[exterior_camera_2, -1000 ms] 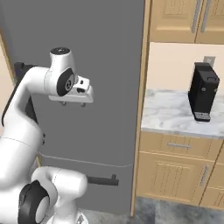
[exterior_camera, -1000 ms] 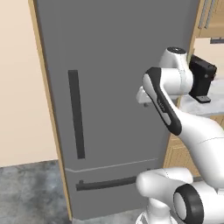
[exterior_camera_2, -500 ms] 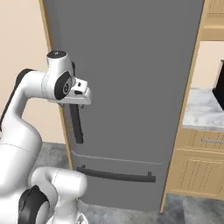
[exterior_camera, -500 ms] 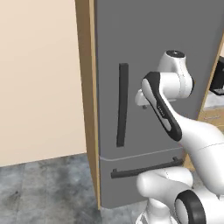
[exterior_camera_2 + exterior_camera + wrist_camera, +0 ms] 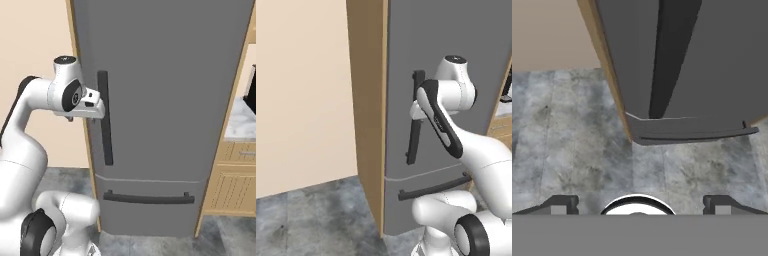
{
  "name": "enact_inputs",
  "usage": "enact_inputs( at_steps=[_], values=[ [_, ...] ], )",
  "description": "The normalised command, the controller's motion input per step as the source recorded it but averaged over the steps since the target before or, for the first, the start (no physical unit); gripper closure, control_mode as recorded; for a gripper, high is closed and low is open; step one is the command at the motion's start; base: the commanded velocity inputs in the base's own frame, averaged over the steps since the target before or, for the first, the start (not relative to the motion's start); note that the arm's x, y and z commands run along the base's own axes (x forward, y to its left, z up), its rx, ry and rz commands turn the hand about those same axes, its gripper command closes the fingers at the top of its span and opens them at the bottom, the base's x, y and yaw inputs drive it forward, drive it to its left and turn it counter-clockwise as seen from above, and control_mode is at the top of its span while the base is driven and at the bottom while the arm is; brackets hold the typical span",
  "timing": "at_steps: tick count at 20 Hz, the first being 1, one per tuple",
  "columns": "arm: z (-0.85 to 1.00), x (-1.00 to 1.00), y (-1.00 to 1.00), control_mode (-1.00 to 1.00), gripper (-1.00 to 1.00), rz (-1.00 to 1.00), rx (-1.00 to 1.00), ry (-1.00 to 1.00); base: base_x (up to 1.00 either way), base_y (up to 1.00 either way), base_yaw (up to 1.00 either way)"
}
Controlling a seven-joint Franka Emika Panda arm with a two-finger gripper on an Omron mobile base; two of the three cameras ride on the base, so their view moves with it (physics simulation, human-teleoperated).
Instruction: Open the fridge, grab two sodas, and place both sodas inside the bowl with ice on the dining counter.
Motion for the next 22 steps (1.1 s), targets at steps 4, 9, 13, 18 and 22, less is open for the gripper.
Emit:
enact_inputs(
  at_steps=[4,9,13,18,22],
  values=[
    [0.00,0.00,0.00,1.00,-1.00,0.00,0.00,0.00,0.21,0.65,-0.24],
    [0.00,0.00,0.00,1.00,-1.00,0.00,0.00,0.00,0.36,0.24,-0.16],
    [0.00,0.00,0.00,1.00,-1.00,0.00,0.00,0.00,0.24,0.22,-0.20],
    [0.00,0.00,0.00,1.00,-1.00,0.00,0.00,0.00,0.03,0.21,-0.24],
    [0.00,0.00,0.00,1.00,-1.00,0.00,0.00,0.00,0.00,0.37,-0.16]
  ],
)
